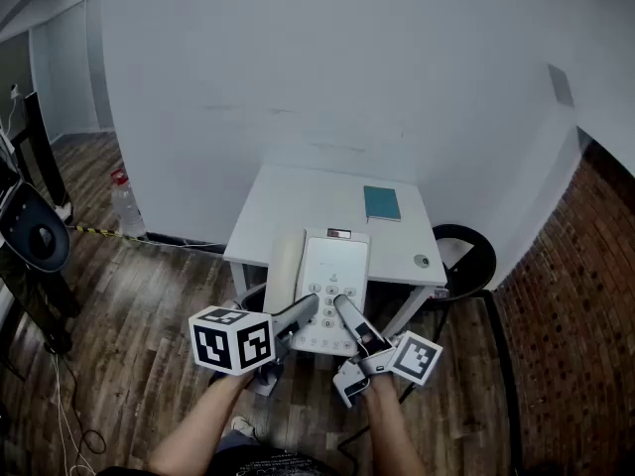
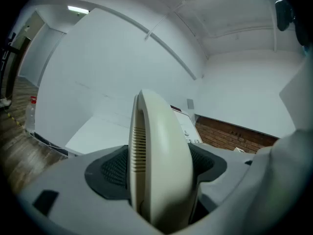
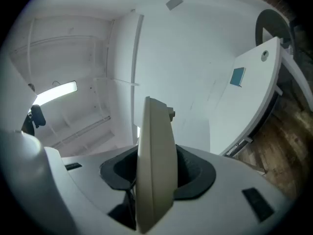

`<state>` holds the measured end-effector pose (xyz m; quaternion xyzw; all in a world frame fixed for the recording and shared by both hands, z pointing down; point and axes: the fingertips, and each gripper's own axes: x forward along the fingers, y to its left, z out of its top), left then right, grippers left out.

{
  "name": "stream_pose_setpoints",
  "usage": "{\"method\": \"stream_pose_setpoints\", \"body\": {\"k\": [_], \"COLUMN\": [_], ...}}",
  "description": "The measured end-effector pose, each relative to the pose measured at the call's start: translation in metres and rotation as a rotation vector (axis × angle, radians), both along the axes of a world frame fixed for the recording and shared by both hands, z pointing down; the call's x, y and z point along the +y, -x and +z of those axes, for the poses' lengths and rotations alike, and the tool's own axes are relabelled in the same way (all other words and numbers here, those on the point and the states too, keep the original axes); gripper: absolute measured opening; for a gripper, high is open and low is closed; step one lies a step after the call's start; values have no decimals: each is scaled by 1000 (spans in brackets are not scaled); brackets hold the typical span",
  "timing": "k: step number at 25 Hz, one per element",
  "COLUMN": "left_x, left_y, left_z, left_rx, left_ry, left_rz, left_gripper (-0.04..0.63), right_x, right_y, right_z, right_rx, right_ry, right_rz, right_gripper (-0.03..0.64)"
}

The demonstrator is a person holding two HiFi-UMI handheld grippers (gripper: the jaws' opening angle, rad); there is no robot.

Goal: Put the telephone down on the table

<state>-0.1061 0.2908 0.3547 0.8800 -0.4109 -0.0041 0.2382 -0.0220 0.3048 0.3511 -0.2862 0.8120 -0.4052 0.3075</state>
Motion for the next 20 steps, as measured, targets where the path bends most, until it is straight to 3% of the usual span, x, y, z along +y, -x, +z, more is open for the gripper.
{"method": "stream_pose_setpoints", "body": {"k": [12, 20], "left_x": [-9, -59], "left_y": [-12, -21], "left_z": [11, 24], "left_rx": [-8, -3], "left_ry": [19, 45], "left_rz": [16, 48], "left_gripper": [379, 379], "right_x": [-9, -56], "right_y": [-13, -20], "right_z": [12, 23], "right_rx": [-9, -3], "right_ry": [18, 40], "right_rz": [17, 40], "right_gripper": [190, 190]}}
